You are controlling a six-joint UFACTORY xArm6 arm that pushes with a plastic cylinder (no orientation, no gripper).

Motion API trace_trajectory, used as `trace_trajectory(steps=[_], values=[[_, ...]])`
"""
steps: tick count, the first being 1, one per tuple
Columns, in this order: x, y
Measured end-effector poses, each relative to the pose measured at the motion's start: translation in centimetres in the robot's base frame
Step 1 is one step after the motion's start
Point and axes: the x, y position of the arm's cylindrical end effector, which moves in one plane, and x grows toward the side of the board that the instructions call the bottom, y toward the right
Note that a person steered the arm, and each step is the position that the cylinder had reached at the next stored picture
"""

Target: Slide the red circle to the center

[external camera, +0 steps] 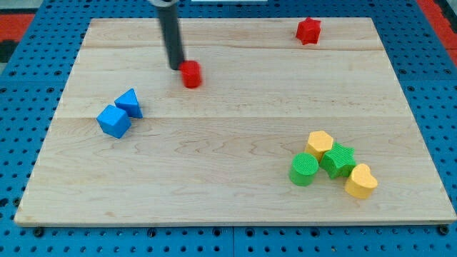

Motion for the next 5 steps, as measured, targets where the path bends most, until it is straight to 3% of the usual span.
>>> trace_trajectory(steps=[1,2,3,5], values=[[1.2,-5.0],[2.9,-2.2],[1.9,3.5],[0.1,3.2]])
